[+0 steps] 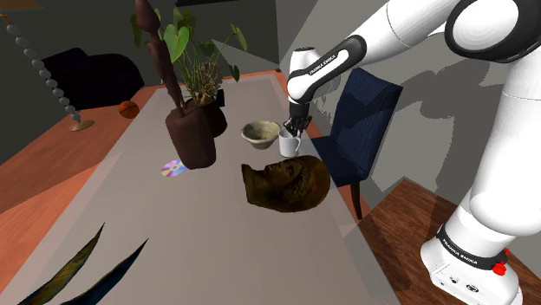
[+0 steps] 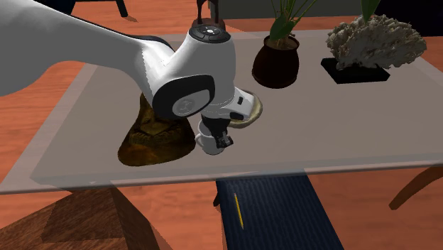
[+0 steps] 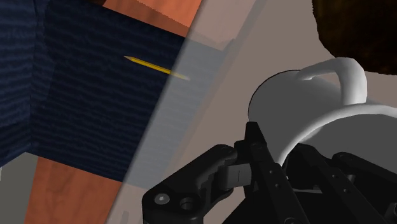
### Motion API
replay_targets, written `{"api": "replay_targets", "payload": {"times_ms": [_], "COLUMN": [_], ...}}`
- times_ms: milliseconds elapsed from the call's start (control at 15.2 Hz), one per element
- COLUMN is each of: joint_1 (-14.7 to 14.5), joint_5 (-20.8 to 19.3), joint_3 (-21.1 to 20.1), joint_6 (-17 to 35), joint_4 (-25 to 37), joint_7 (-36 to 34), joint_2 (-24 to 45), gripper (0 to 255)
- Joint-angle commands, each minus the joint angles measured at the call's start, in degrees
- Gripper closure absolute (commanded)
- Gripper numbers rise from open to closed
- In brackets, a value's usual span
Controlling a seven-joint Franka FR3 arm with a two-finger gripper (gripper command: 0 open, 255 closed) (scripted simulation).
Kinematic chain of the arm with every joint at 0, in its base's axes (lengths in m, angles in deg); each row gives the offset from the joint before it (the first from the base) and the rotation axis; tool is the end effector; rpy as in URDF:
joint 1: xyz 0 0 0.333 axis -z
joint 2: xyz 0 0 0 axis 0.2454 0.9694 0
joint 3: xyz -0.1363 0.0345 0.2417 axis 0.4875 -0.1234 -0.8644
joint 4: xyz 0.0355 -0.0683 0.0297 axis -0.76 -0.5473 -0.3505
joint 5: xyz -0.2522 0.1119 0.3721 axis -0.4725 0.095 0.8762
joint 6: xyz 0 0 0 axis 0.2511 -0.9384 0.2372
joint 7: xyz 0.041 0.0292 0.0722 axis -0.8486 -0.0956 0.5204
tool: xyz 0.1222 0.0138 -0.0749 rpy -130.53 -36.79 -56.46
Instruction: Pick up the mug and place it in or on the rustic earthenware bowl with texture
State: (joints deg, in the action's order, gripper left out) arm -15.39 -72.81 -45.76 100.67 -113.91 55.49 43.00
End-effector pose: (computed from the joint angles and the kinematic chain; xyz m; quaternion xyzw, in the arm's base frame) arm 0.6469 0.0341 0.2295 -0.9979 0.0485 -0.0329 0.0277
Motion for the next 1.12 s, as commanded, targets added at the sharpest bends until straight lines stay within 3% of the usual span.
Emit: {"api": "replay_targets", "payload": {"times_ms": [0, 330, 1056], "joint_1": [-0.01, -0.01, 0.02], "joint_5": [0.01, 0.01, -0.19], "joint_3": [-0.02, -0.01, 0.04], "joint_6": [0.01, 0.02, -7.63], "joint_4": [0.01, 0.01, 3.72], "joint_7": [0.0, 0.0, -0.4], "joint_2": [0.01, 0.02, -3.93], "gripper": [255, 255, 255]}}
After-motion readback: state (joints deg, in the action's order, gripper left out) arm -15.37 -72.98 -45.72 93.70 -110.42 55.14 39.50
